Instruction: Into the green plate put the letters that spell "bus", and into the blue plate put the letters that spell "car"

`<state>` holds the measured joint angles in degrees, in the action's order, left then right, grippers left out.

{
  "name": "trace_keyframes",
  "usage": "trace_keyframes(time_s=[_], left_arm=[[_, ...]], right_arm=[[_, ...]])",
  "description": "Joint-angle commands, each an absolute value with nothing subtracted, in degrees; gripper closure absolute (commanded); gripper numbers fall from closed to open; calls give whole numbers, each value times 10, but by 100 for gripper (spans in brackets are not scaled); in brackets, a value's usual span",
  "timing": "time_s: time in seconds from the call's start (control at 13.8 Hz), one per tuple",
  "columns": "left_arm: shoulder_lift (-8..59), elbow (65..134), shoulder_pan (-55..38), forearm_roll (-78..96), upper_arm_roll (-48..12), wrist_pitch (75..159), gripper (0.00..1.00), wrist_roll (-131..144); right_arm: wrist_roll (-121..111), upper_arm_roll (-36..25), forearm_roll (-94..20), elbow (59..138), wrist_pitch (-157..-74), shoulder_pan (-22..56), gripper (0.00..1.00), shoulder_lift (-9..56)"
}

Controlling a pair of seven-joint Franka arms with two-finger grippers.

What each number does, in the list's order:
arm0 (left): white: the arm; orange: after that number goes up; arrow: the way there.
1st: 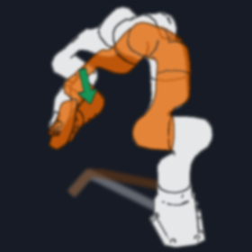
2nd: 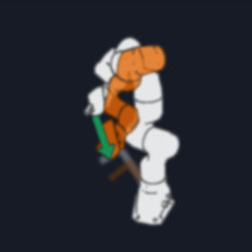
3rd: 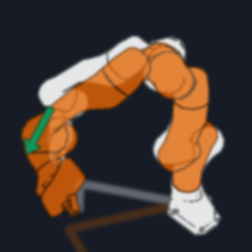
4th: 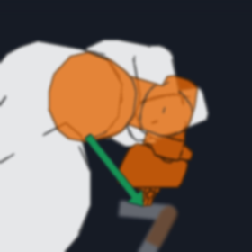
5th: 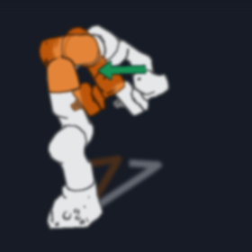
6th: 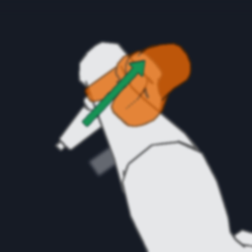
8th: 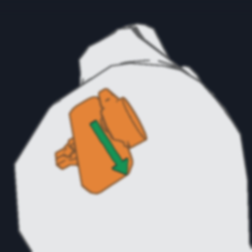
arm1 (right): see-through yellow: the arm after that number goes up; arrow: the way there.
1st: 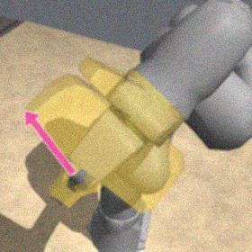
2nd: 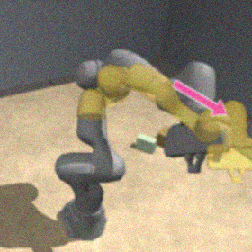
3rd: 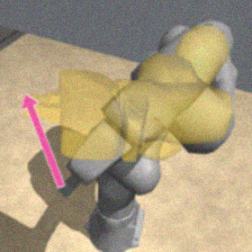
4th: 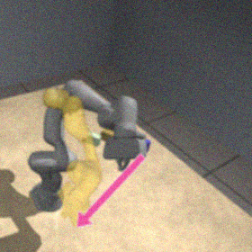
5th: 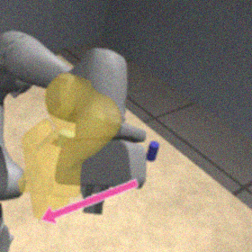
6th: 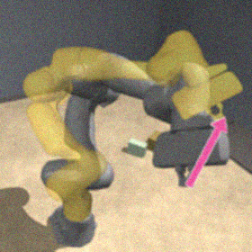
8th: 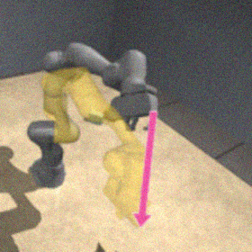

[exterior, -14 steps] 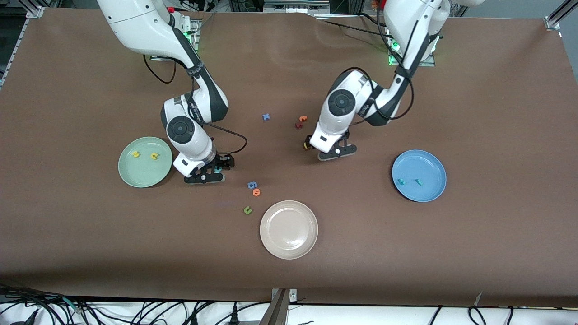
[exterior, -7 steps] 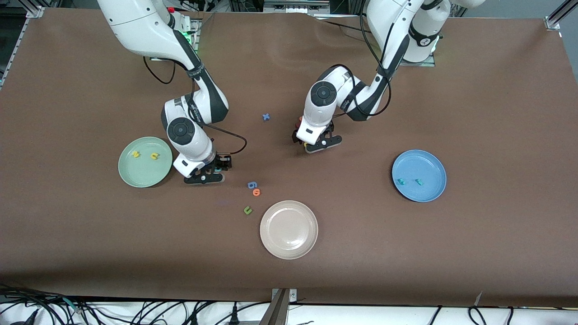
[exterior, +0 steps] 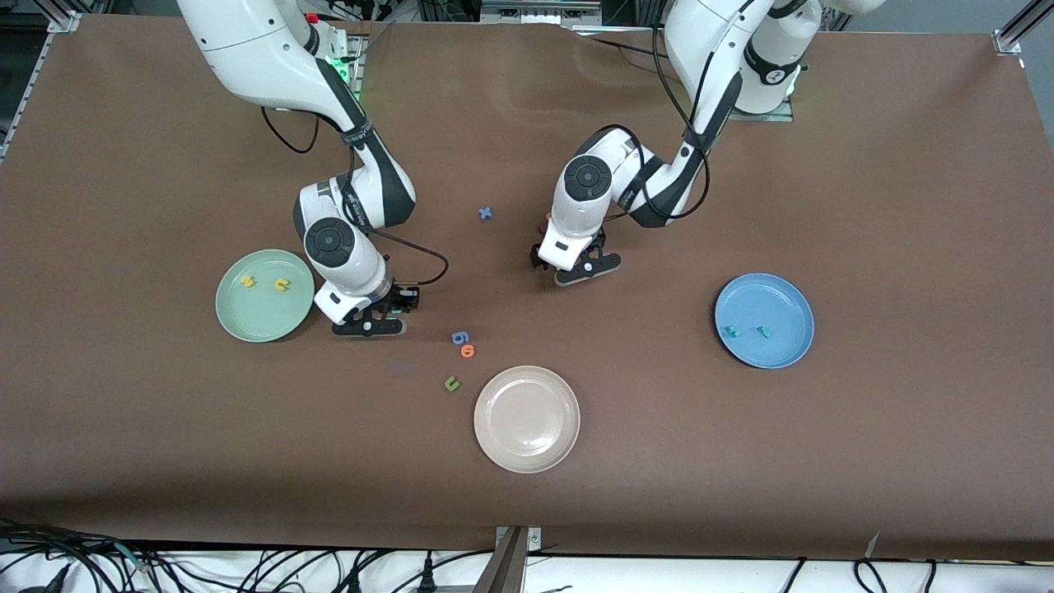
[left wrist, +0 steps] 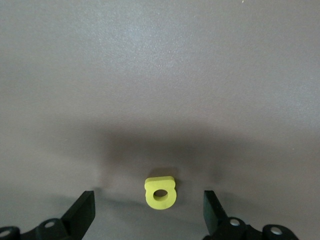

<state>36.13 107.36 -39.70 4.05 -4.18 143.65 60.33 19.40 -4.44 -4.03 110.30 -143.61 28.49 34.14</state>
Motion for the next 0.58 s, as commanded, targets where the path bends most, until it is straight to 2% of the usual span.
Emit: trace_keyframes(time_s=[0.0, 0.29, 0.51], left_arm=[[373, 1056, -403, 54, -38, 1435, 18, 606], [374, 1056, -403, 55, -38, 1434, 51, 608], [374, 1056, -404, 55, -38, 1434, 68, 620]], right_arm=[[202, -43, -37, 1095, -1439, 283, 52, 349], [222, -43, -37, 1094, -1439, 283, 78, 349], [221, -44, -38, 1093, -1438, 283, 92, 348]])
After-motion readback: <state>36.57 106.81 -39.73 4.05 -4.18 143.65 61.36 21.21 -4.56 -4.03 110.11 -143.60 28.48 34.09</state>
